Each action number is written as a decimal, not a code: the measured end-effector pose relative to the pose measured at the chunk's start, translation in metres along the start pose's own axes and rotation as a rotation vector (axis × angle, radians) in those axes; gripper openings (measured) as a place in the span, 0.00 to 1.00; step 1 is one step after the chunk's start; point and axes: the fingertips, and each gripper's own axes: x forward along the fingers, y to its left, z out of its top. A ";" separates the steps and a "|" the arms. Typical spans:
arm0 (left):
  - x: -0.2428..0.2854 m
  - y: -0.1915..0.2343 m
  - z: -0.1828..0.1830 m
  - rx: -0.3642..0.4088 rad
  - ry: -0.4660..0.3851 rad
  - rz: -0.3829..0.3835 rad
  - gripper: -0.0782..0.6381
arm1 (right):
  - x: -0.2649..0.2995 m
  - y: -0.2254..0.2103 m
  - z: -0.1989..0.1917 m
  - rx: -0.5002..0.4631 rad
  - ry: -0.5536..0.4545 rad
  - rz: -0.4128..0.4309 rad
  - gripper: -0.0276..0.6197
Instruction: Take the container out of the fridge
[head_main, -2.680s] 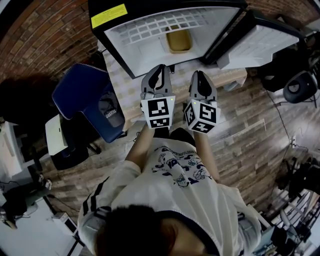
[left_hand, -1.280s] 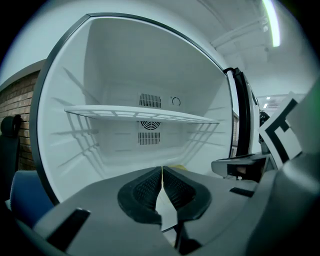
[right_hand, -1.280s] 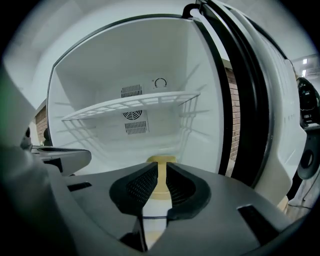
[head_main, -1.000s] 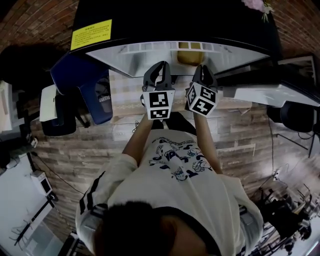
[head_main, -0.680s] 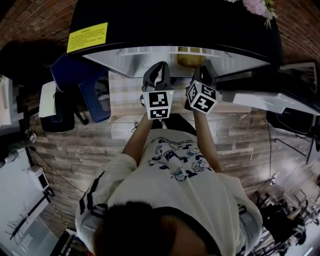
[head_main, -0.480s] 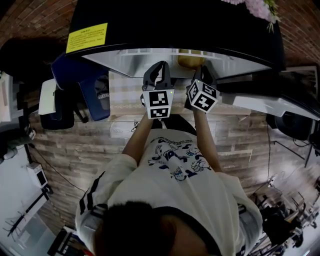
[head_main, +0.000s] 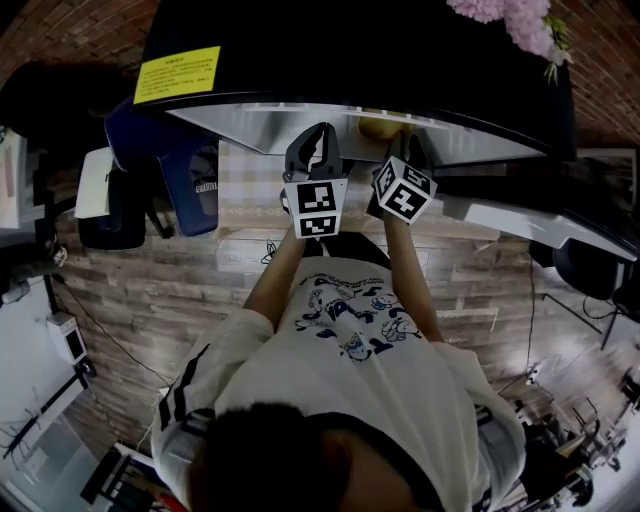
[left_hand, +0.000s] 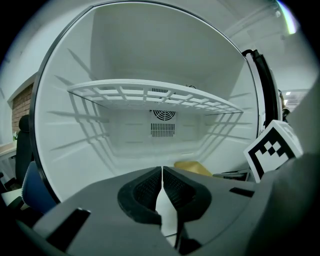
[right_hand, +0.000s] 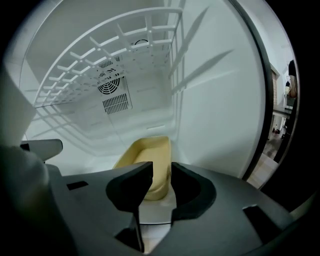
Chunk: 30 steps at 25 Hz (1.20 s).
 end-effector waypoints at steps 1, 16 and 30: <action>0.000 0.001 0.000 -0.001 0.000 0.005 0.14 | 0.001 -0.002 0.000 0.003 0.001 -0.008 0.21; 0.003 0.005 -0.004 -0.016 0.009 0.048 0.14 | 0.021 -0.009 -0.012 0.046 0.044 -0.015 0.20; 0.000 0.007 -0.009 -0.034 0.016 0.090 0.14 | 0.028 -0.018 -0.011 0.057 0.064 -0.060 0.13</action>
